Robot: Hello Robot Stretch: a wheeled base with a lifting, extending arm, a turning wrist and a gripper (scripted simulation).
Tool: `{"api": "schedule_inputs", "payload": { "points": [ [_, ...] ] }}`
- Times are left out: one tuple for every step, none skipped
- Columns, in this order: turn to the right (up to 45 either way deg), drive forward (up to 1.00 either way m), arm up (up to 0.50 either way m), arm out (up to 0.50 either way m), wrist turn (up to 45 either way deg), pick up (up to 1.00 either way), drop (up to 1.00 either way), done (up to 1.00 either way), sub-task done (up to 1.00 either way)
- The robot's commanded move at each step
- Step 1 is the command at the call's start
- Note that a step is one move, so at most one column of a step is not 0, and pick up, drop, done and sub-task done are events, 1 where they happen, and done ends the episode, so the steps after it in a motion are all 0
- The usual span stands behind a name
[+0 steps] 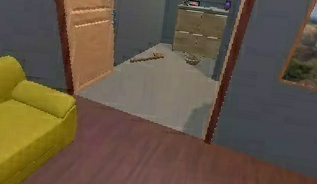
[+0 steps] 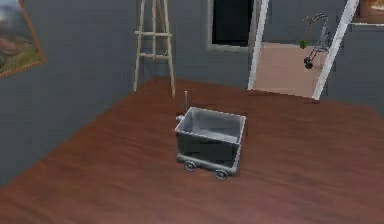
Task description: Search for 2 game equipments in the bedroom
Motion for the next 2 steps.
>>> {"api": "schedule_inputs", "payload": {
  "points": [
    [0.0, 1.0, 0.0, 0.0, 0.0, 0.0, 0.0, 0.0, 0.0],
    [0.0, 0.8, 0.0, 0.0, 0.0, 0.0, 0.0, 0.0, 0.0]
  ]
}}
